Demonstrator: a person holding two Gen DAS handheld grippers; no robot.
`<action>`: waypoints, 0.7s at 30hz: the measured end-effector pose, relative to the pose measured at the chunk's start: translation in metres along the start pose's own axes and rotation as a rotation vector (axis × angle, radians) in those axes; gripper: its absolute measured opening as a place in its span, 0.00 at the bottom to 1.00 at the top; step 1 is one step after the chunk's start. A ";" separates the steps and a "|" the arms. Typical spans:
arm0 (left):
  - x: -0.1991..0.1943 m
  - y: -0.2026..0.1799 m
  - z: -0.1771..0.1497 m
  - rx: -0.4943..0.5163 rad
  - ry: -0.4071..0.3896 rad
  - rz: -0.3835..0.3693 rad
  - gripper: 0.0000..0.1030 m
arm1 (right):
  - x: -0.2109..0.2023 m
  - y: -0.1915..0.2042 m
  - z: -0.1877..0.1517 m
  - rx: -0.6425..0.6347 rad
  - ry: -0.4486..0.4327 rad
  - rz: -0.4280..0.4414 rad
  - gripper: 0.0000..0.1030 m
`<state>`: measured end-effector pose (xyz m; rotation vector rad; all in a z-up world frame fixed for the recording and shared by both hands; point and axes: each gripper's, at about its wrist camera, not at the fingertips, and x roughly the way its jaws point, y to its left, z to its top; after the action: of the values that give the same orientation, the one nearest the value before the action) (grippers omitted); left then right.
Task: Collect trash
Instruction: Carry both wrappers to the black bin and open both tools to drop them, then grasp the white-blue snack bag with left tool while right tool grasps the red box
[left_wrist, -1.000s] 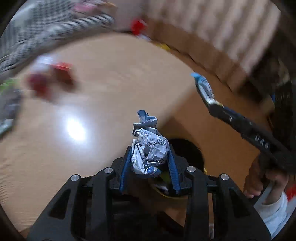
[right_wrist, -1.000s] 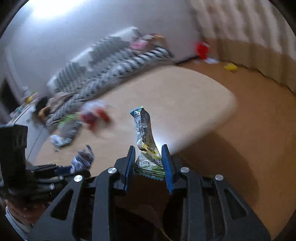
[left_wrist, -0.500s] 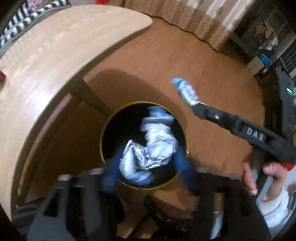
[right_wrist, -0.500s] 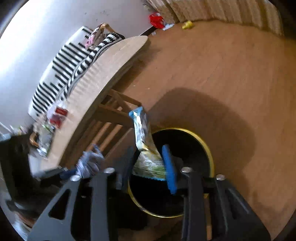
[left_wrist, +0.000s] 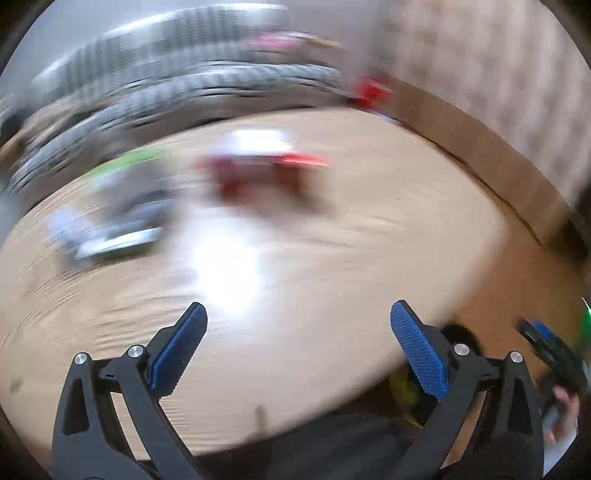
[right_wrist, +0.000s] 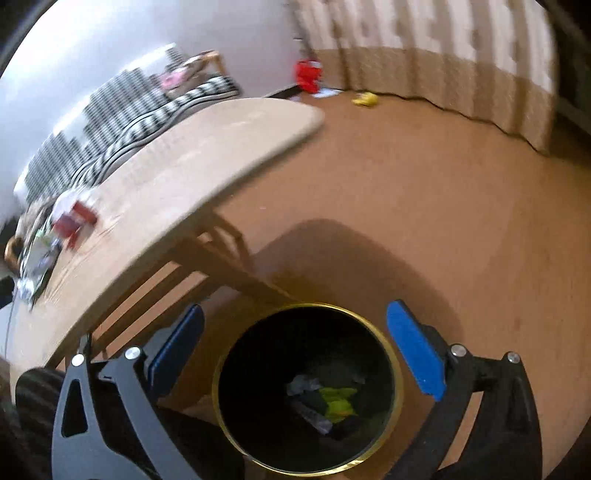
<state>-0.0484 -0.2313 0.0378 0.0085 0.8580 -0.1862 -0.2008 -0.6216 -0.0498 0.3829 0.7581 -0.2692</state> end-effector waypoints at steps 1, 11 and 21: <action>-0.002 0.036 0.003 -0.067 -0.010 0.059 0.94 | 0.002 0.023 0.006 -0.034 -0.011 0.024 0.93; 0.012 0.216 0.024 -0.385 0.013 0.239 0.94 | 0.029 0.204 0.085 -0.301 -0.052 0.150 0.93; 0.099 0.229 0.084 -0.398 0.045 0.301 0.94 | 0.125 0.324 0.125 -0.516 0.037 0.144 0.93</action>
<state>0.1156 -0.0291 0.0031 -0.2300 0.9158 0.2700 0.0830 -0.3968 0.0212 -0.0476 0.8012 0.0735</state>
